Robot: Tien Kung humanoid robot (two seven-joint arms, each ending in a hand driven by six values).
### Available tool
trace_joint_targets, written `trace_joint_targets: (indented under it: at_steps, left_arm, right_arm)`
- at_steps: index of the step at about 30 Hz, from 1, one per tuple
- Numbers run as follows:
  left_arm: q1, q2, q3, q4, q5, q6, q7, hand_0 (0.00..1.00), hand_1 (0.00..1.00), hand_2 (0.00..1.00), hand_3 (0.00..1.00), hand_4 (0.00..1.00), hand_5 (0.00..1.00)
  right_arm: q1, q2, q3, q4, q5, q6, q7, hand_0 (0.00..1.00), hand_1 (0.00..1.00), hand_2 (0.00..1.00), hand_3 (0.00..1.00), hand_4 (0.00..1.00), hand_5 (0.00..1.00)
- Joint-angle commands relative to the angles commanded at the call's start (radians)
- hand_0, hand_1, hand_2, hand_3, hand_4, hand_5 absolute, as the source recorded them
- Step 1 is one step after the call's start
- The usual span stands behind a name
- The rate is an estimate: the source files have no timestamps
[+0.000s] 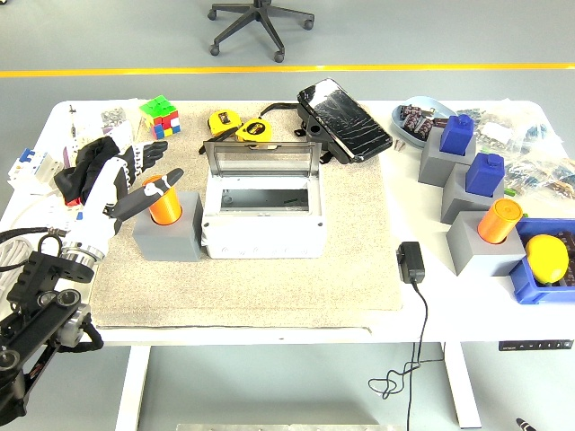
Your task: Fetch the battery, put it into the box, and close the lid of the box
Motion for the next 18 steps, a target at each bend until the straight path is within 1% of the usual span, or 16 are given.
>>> trace_joint_targets:
  at_steps: [2, 3, 8, 9, 13, 14, 18]
  left_arm:
    - [0.001, 0.000, 0.004, 0.001, 0.000, 0.000, 0.000, 0.832, 0.842, 0.846, 0.769, 0.998, 0.455]
    - [0.003, -0.001, 0.010, 0.003, -0.001, 0.000, -0.001, 0.802, 0.793, 0.784, 0.741, 0.998, 0.416]
    - [0.000, -0.005, 0.018, 0.017, -0.024, 0.001, -0.005, 0.802, 0.793, 0.784, 0.741, 0.998, 0.416]
    - [-0.001, -0.005, 0.021, 0.019, -0.030, 0.001, -0.009, 0.758, 0.725, 0.683, 0.692, 0.998, 0.372]
    - [-0.009, -0.008, 0.030, 0.031, -0.070, 0.001, -0.021, 0.758, 0.725, 0.683, 0.692, 0.998, 0.372]
    - [-0.010, -0.009, 0.032, 0.033, -0.078, 0.000, -0.022, 0.678, 0.621, 0.572, 0.602, 0.998, 0.218]
    - [-0.014, -0.012, 0.039, 0.043, -0.119, -0.012, -0.021, 0.678, 0.621, 0.572, 0.602, 0.998, 0.218]
  right_arm:
    - [-0.001, 0.000, 0.000, 0.000, 0.000, 0.000, 0.000, 0.572, 0.640, 0.657, 0.545, 0.869, 0.394]
    - [-0.002, 0.001, 0.000, 0.000, 0.000, 0.000, 0.000, 0.572, 0.640, 0.657, 0.546, 0.869, 0.395]
    - [-0.004, 0.001, -0.002, -0.001, 0.002, 0.001, -0.001, 0.572, 0.640, 0.657, 0.546, 0.869, 0.395]
    - [-0.004, 0.002, -0.001, -0.001, 0.003, 0.001, -0.001, 0.573, 0.640, 0.657, 0.545, 0.869, 0.395]
    - [-0.003, 0.002, 0.001, 0.000, 0.002, 0.000, 0.000, 0.573, 0.640, 0.657, 0.545, 0.869, 0.395]
    - [-0.003, 0.001, 0.002, 0.000, 0.002, 0.000, 0.000, 0.572, 0.640, 0.657, 0.545, 0.869, 0.395]
    - [-0.003, 0.001, -0.001, 0.000, 0.003, 0.000, 0.000, 0.572, 0.640, 0.657, 0.545, 0.869, 0.395]
